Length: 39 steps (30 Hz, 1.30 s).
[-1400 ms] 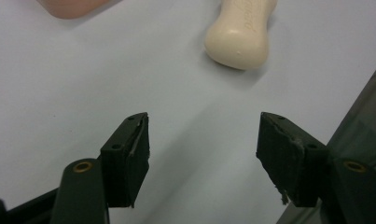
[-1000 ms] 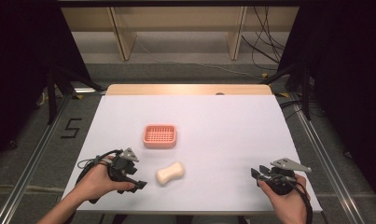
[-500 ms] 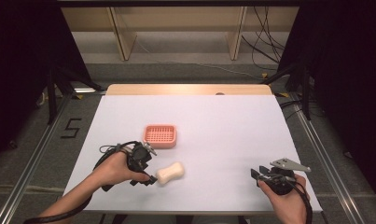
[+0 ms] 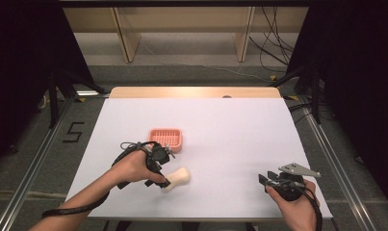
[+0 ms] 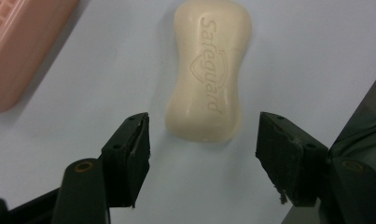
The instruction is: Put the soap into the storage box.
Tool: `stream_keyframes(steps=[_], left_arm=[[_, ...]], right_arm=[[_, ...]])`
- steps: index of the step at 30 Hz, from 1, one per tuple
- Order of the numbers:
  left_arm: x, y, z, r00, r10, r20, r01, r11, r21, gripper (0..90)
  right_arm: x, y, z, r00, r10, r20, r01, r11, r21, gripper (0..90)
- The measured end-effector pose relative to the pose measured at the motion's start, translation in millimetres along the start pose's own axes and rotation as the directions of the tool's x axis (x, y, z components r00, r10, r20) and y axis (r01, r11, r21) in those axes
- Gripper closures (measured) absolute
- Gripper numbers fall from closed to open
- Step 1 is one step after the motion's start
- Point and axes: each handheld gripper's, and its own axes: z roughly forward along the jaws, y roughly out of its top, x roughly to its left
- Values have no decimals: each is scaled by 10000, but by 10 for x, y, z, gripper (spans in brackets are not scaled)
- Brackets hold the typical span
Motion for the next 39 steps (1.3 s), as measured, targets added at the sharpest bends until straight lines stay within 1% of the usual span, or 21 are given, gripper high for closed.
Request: stream_keyframes(steps=[1, 2, 4, 10, 12, 13, 15, 18, 19, 20, 21, 22, 26, 27, 28, 31, 32, 33, 35, 37, 39], left_arm=[[0, 40, 19, 9998, 199, -33, -198, 9996, 210, 346], [-5, 58, 32, 9999, 151, -33, -150, 9996, 222, 344], [4, 93, 48, 9996, 270, -10, -269, 9989, 382, 342], [-2, 170, 120, 9996, 294, 26, -295, 9982, 530, 340], [3, 192, 136, 9994, 336, 102, -342, 9966, 754, 338], [3, 192, 136, 9994, 336, 102, -342, 9966, 754, 337], [11, 213, 175, 9992, 400, -22, -397, 9956, 848, 338], [9, 236, 191, 9992, 396, -34, -391, 9948, 942, 337], [9, 242, 197, 9991, 435, -22, -430, 9942, 985, 337], [5, 247, 206, 9992, 412, -3, -409, 9938, 1031, 337], [8, 251, 219, 9989, 473, -10, -469, 9931, 1078, 337], [8, 251, 219, 9989, 473, -10, -469, 9931, 1078, 336], [20, 282, 265, 9985, 545, -27, -538, 9908, 1243, 336], [14, 287, 276, 9988, 484, -19, -477, 9907, 1271, 337], [17, 295, 282, 9981, 610, -39, -599, 9890, 1354, 337], [5, 318, 300, 9983, 579, 39, -579, 9883, 1412, 337], [7, 327, 308, 9977, 680, 38, -679, 9870, 1455, 337], [-1, 331, 321, 9978, 661, 20, -657, 9872, 1452, 337], [-3, 338, 333, 9971, 758, -4, -749, 9860, 1487, 338], [-15, 360, 353, 9972, 742, 72, -744, 9846, 1584, 338], [-16, 369, 356, 9973, 731, 105, -738, 9834, 1660, 339]], right_arm=[[2, 0, -1, 9998, 71, -162, -72, 10000, -28, 603], [1, 0, 1, 9998, 74, -172, -74, 10000, -38, 603], [2, 1, -2, 9999, 62, -135, -62, 10000, 12, 602], [-3, -5, 7, 9997, 56, -238, -56, 10000, -5, 599], [-2, -5, 8, 9997, 58, -245, -58, 10000, -1, 598], [-2, -5, 8, 9997, 58, -245, -58, 10000, -1, 598], [-2, -4, 7, 9997, 61, -241, -61, 10000, -7, 597], [-2, -4, 9, 9997, 63, -251, -63, 10000, -2, 596], [30, -9, 1, 9992, 375, -129, -373, 9992, 134, 596], [26, -9, 5, 9995, 305, -128, -304, 9995, 108, 595], [32, -7, 1, 9991, 397, -146, -394, 9991, 150, 595], [26, -9, 6, 9995, 299, -125, -297, 9995, 100, 595], [25, -12, 16, 9994, 325, -141, -325, 9995, 16, 594], [24, -12, 14, 9993, 326, -169, -325, 9995, 39, 594], [27, -11, 10, 9992, 372, -177, -370, 9993, 104, 593], [27, -10, 11, 9991, 384, -155, -382, 9992, 132, 592], [27, -10, 12, 9991, 392, -157, -390, 9992, 128, 592], [1, -7, 15, 9998, 89, -173, -88, 9999, 106, 592], [-1, -11, 23, 9998, 84, -190, -83, 10000, 35, 592], [-5, -7, 14, 9999, 10, -115, -9, 9999, 136, 592], [-9, -10, 26, 9998, 29, -207, -28, 10000, 9, 592]])
